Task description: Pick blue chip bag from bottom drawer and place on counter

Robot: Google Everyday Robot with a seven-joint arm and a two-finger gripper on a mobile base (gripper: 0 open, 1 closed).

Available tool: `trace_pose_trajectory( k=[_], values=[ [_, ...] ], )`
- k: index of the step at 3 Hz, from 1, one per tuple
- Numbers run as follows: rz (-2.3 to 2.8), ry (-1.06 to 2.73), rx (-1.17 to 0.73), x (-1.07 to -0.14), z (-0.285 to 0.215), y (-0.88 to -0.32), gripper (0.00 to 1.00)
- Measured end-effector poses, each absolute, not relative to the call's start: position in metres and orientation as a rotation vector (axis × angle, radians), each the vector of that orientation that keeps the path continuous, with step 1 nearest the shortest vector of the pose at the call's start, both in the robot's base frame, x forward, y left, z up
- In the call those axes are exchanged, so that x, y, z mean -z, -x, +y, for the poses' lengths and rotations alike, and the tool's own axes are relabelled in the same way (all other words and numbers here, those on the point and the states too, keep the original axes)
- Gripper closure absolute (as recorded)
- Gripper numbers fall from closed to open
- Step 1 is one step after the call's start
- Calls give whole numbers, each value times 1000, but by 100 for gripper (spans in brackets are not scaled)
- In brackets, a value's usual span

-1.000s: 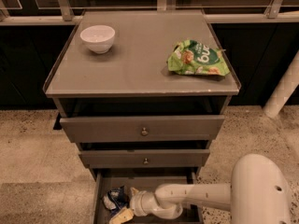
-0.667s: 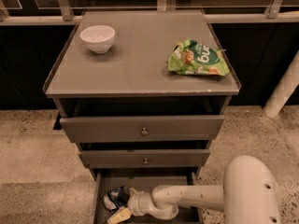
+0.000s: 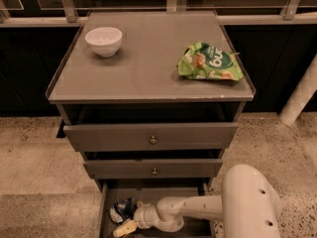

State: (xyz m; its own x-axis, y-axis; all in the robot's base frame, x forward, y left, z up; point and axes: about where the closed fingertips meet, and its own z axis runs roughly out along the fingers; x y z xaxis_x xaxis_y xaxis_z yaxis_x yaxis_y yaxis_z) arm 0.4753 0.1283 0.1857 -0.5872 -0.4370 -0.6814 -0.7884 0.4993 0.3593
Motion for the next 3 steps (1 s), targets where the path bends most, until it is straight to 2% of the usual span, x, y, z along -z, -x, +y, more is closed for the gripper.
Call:
trace_pose_trajectory(
  k=[2, 3],
  values=[
    [2312, 989, -909, -152, 129, -471, 0],
    [2316, 989, -909, -150, 129, -471, 16]
  ],
)
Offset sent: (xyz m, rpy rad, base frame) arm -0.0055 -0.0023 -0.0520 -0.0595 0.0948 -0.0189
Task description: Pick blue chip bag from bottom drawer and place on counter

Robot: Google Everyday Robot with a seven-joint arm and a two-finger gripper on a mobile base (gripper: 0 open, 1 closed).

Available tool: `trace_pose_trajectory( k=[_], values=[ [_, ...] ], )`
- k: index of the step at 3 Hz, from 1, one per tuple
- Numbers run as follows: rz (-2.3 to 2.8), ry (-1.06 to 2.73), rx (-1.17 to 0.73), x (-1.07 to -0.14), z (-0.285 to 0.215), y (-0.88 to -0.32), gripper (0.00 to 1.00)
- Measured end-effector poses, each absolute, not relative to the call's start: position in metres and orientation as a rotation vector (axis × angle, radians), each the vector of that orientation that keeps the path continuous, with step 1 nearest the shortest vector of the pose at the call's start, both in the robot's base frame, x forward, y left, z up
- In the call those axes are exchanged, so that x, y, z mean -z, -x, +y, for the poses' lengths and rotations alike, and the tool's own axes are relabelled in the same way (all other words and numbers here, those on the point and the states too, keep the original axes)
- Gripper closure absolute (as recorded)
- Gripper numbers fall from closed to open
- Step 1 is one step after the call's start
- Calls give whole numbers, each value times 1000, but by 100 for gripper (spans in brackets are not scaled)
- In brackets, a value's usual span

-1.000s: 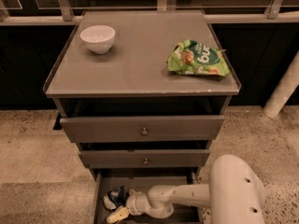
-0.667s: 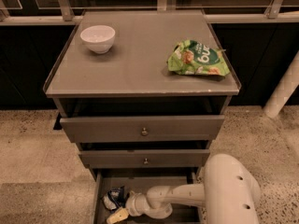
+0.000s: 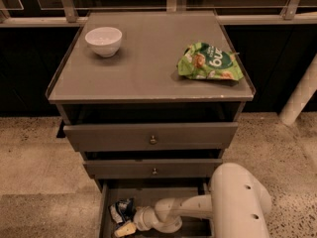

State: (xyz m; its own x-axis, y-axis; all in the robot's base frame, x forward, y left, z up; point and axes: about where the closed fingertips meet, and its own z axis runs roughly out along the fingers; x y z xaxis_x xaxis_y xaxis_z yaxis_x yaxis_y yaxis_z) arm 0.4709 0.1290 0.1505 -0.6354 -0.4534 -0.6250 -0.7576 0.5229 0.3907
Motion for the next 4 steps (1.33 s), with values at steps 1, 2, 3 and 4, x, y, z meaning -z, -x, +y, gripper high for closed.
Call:
trace_pose_trajectory(
  k=[1, 2, 3, 4],
  values=[
    [2316, 990, -909, -150, 129, -471, 39],
    [2316, 990, -909, -150, 129, -471, 62],
    [2316, 990, -909, -150, 129, -471, 86],
    [2316, 990, -909, -150, 129, -471, 100]
  ],
)
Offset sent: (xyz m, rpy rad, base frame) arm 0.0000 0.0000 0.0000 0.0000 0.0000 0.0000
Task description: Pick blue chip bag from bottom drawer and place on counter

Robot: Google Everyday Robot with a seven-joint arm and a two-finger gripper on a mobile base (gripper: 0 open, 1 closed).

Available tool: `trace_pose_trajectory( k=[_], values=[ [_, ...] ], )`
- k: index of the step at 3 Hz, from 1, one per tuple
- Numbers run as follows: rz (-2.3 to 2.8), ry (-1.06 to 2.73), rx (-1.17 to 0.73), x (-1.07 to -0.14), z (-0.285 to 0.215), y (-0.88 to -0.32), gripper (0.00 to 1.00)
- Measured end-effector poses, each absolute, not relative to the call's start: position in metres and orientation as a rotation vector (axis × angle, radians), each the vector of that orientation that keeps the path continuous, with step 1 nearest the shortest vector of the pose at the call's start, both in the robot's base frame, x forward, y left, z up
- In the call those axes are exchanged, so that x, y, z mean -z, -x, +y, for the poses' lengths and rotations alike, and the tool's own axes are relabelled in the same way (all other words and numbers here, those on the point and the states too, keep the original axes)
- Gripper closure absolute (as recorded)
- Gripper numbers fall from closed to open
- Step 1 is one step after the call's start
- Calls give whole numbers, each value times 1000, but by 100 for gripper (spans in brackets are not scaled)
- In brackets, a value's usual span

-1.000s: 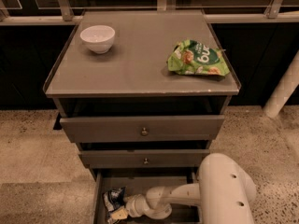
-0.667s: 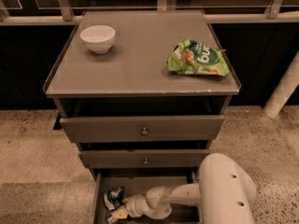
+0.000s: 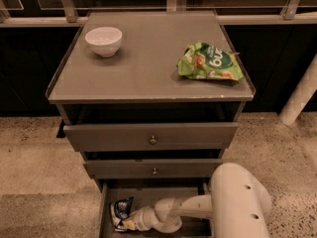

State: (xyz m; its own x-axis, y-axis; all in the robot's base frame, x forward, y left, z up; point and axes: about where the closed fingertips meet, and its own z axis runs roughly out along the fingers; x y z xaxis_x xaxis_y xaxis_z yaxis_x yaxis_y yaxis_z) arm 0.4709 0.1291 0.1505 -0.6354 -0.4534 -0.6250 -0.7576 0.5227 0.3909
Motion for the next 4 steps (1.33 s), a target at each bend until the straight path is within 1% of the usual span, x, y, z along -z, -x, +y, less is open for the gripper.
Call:
trace_pose_trajectory(
  k=[1, 2, 4],
  values=[
    [2283, 999, -992, -158, 127, -469, 100],
    [2212, 1042, -1083, -184, 95, -475, 100],
    [2149, 1088, -1151, -305, 28, -479, 100]
  ],
)
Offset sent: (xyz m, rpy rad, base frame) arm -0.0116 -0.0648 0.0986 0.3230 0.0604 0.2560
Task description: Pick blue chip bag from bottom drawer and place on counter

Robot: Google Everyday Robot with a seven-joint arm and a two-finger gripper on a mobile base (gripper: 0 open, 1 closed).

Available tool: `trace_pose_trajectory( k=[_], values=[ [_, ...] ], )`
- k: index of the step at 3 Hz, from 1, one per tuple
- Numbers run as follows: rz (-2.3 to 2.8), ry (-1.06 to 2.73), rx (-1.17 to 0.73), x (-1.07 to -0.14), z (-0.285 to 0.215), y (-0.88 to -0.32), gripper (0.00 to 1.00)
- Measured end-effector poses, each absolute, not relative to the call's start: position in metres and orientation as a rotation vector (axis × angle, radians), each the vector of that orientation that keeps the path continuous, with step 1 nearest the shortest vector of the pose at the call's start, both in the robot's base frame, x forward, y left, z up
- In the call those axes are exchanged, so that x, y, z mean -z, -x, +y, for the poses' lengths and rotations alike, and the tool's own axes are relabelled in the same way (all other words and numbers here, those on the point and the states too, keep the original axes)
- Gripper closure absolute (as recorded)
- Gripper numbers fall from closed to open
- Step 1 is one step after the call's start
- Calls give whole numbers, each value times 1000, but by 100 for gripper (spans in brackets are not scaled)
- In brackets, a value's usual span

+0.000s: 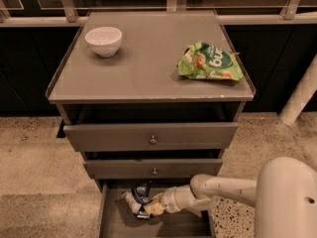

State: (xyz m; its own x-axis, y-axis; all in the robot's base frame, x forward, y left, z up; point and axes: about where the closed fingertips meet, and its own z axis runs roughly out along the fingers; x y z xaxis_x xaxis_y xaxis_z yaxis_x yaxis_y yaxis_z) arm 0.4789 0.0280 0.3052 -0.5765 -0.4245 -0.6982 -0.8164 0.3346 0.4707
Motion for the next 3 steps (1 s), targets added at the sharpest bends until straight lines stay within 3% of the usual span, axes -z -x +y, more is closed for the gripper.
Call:
trace_pose_trajectory(
  k=[1, 3],
  values=[
    [2124, 1161, -1152, -379, 12, -489, 100],
    [2106, 1181, -1147, -392, 16, -488, 100]
  ],
)
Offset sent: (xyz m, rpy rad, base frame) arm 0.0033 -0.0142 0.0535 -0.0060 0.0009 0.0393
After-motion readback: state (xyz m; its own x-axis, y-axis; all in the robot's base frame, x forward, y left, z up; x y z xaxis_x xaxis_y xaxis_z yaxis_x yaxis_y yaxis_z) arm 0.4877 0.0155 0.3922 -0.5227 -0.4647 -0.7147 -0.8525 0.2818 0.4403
